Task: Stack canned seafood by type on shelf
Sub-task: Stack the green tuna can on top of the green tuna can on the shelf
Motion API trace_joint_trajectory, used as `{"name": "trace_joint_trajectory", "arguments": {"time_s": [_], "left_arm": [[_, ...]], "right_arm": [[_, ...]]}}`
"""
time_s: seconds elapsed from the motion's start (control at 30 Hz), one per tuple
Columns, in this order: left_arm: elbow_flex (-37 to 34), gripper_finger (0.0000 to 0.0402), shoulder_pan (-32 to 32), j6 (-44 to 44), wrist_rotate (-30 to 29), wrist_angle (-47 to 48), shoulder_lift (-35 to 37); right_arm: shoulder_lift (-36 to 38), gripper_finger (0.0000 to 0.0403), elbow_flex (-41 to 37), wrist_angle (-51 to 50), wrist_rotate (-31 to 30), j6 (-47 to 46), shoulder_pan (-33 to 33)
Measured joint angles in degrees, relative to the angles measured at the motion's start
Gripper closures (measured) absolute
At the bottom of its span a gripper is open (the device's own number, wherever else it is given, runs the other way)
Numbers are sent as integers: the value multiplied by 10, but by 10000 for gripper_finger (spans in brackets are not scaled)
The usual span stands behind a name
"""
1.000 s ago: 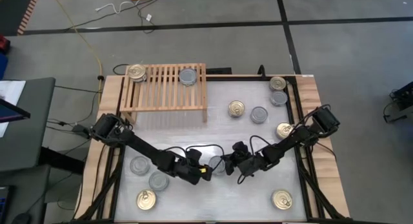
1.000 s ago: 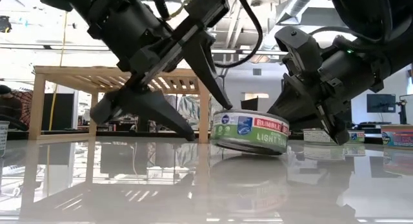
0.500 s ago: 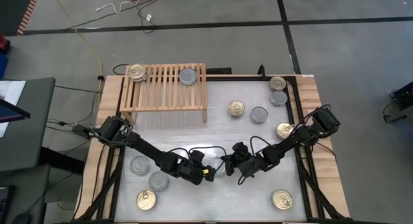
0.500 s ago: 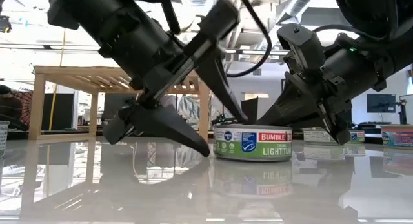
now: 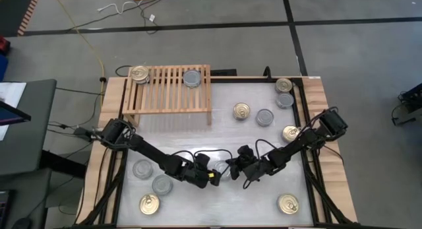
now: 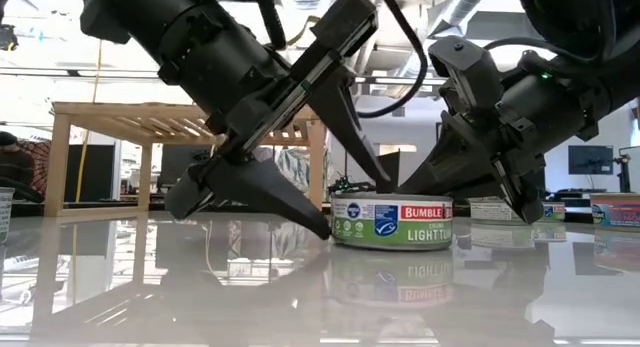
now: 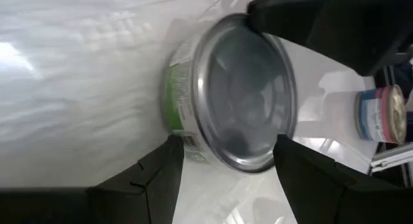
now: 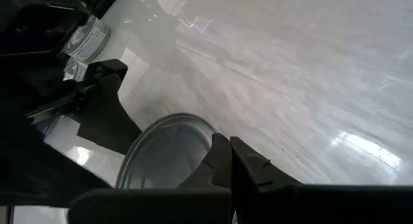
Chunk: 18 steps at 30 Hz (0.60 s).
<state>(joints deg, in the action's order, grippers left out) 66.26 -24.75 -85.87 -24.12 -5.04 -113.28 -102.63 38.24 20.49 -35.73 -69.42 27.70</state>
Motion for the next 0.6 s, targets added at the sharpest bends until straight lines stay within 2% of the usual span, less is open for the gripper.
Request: {"name": "trace_joint_trajectory", "arguments": {"time_s": [0.4, 0.6], "left_arm": [[11, 171, 3, 36, -2, 14, 12], [12, 171, 3, 35, -39, 27, 30]], "right_arm": [[0, 385, 0, -8, 9, -2, 0], [0, 385, -1, -11, 8, -5, 0]]}}
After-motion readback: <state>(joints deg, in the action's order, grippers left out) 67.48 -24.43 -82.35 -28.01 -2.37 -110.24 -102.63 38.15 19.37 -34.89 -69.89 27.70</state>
